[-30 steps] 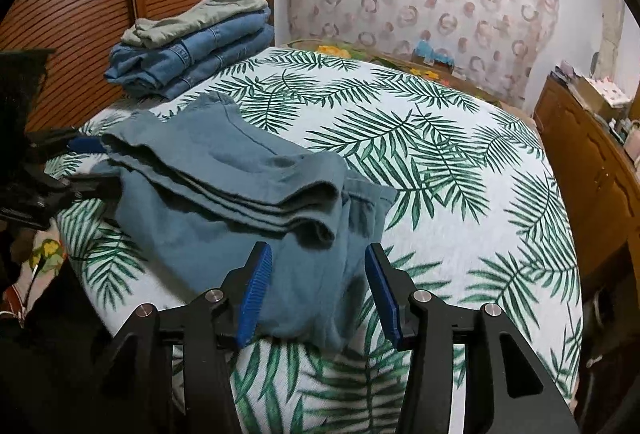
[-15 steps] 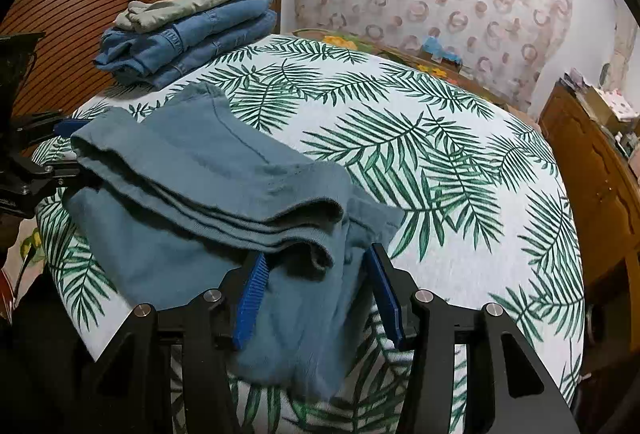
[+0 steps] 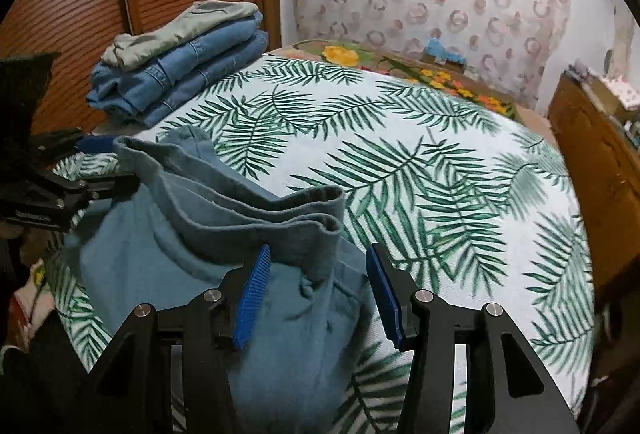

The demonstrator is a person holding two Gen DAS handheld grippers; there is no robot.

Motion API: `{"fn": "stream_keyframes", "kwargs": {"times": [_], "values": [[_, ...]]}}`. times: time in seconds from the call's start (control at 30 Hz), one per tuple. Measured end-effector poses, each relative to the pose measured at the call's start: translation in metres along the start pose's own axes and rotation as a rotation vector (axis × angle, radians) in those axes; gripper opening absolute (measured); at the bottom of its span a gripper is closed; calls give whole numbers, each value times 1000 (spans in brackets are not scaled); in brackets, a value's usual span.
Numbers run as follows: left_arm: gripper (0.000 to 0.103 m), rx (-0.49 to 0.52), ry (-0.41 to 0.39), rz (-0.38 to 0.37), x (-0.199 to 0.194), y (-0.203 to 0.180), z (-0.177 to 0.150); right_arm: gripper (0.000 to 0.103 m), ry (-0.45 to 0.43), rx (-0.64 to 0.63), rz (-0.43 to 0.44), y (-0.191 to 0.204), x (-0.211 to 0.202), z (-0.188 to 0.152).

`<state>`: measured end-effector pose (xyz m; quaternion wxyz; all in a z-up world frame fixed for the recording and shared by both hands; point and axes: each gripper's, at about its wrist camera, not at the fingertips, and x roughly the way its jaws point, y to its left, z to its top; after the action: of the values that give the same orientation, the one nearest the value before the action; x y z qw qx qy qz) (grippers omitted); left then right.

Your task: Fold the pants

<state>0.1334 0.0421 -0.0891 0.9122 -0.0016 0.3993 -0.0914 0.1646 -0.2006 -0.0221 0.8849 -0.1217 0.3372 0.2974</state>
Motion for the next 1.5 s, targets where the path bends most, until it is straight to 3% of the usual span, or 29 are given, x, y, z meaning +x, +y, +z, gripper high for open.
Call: {"fn": "stream_keyframes", "kwargs": {"times": [0.1, 0.2, 0.27, 0.47, 0.7, 0.77, 0.9, 0.97, 1.03, 1.17, 1.5], "values": [[83, -14, 6, -3, 4, 4, -1, 50, -5, 27, 38, -6, 3, 4], [83, -20, 11, -9, 9, 6, -3, 29, -9, 50, 80, -14, 5, 8], [83, -29, 12, -17, 10, 8, -4, 8, -14, 48, 78, -16, 7, 11], [83, -61, 1, -47, 10, 14, -4, 7, -55, 93, 27, -24, 8, 13], [83, -86, 7, -59, 12, 17, -5, 8, -41, 92, -5, -16, 9, 11], [83, -85, 7, -57, 12, 17, -5, 20, -34, 96, -18, -17, 3, 11], [83, -76, 9, -48, 13, 16, -5, 31, -32, 100, -31, -16, -10, 4], [83, -71, 11, -42, 13, 16, -5, 46, -26, 96, -28, -13, -16, -4], [83, -64, 13, -37, 14, 15, -5, 50, -15, 83, -40, -9, -19, -12], [83, -63, 13, -35, 14, 15, -5, 51, -10, 75, -65, -2, -29, -29], [83, -59, 14, -31, 15, 14, -5, 51, -5, 111, -20, 1, -55, -62]]}}
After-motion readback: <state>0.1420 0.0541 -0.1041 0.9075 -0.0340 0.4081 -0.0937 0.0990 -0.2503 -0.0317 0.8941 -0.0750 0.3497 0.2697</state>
